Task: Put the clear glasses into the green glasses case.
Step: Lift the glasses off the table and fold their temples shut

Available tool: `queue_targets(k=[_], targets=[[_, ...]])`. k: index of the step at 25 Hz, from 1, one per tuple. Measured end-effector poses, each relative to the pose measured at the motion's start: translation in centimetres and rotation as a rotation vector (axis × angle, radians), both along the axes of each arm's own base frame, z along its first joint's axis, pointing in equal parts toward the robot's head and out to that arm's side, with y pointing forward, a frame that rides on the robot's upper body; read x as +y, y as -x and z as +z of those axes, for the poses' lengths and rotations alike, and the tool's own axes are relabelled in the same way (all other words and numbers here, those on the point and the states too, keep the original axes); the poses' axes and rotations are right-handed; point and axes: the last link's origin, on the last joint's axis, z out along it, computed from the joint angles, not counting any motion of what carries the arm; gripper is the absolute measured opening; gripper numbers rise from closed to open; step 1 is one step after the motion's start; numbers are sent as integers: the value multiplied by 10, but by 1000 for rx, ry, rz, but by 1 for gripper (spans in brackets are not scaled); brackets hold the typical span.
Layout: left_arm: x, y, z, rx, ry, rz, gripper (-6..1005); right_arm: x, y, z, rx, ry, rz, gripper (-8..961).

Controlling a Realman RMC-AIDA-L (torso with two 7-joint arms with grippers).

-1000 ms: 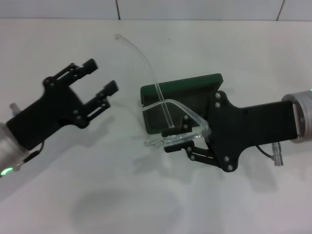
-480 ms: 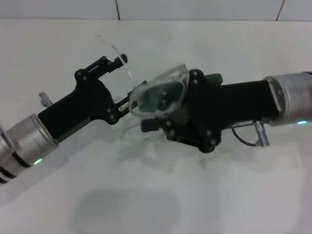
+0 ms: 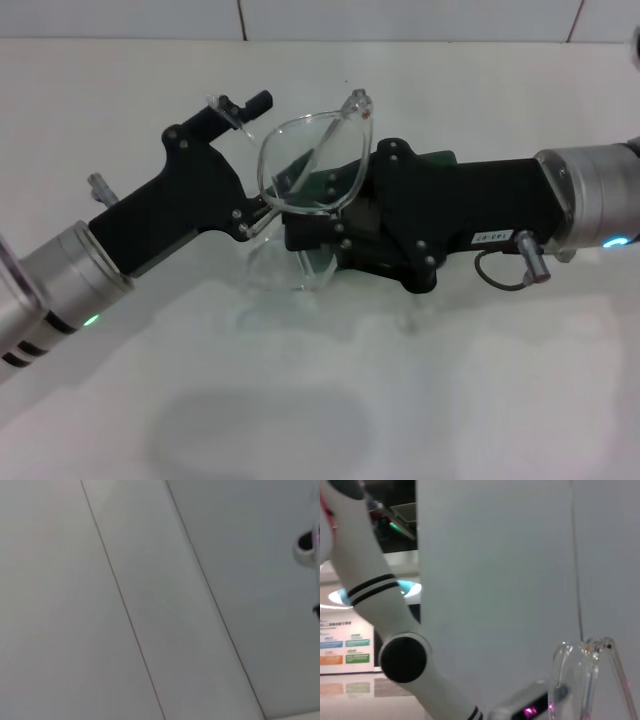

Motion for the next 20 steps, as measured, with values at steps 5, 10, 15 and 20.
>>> queue_targets(k=[5,10,15,20], targets=[[-4,-2,4,-27,-18,-24,632,2,-6,-4,-27,29,-59,124],[-6,-2,6,-37,-39,-33,632,1,-11,-6,-57,45,-81,123],[-10,-2,8,-45,-48,-50,631,4,-15,-9,-84,48,-115,121],[-13,-1,9,-45,-58,-56,631,4,-16,-10,-93,55,-123,122]])
